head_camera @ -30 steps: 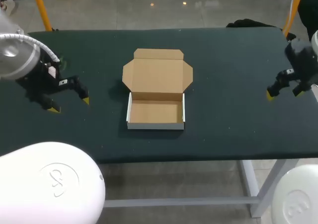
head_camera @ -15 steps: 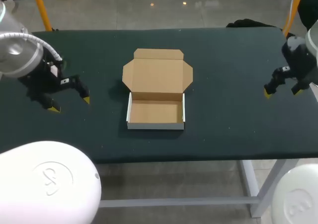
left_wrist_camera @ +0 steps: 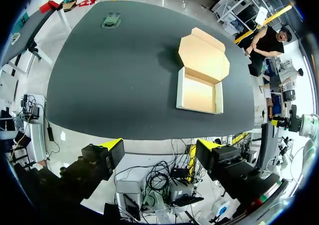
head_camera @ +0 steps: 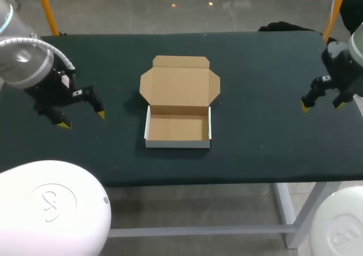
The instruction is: Assemble the packaging by folding the flat box into shape, placing the metal phone stand inside, and closing the box properly
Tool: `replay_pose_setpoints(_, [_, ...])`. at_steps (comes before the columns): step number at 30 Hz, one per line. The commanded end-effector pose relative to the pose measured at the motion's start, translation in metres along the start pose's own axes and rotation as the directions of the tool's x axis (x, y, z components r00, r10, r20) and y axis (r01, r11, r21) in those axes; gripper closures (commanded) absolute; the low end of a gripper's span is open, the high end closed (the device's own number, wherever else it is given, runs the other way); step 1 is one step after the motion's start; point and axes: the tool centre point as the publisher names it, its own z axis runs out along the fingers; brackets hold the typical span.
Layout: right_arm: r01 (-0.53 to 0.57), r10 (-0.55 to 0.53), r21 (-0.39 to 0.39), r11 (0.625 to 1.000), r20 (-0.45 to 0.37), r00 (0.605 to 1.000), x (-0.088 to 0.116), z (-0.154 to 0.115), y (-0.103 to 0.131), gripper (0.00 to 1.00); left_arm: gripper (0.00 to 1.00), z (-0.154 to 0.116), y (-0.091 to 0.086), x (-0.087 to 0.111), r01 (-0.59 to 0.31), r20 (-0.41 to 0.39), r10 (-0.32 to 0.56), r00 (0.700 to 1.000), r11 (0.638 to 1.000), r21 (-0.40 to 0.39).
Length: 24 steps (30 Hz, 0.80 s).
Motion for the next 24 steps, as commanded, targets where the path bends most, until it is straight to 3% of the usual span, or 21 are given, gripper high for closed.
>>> replay_pose_setpoints(1, [0.000, 0.000, 0.005, 1.000, 0.001, 1.000, 0.000, -0.002, 0.000, 0.00, 0.00, 0.006, -0.009, -0.001, 0.005, 0.006, -0.004, 1.000, 1.000, -0.017])
replay_pose_setpoints(12, [0.000, 0.000, 0.005, 1.000, 0.001, 1.000, 0.000, -0.002, 0.000, 0.00, 0.00, 0.015, -0.020, -0.009, 0.008, 0.028, -0.007, 1.000, 1.000, -0.024])
replay_pose_setpoints(24, [0.000, 0.000, 0.005, 1.000, 0.001, 1.000, 0.000, -0.002, 0.000, 0.00, 0.00, 0.050, -0.051, -0.042, 0.037, 0.031, -0.036, 0.999, 0.998, -0.053])
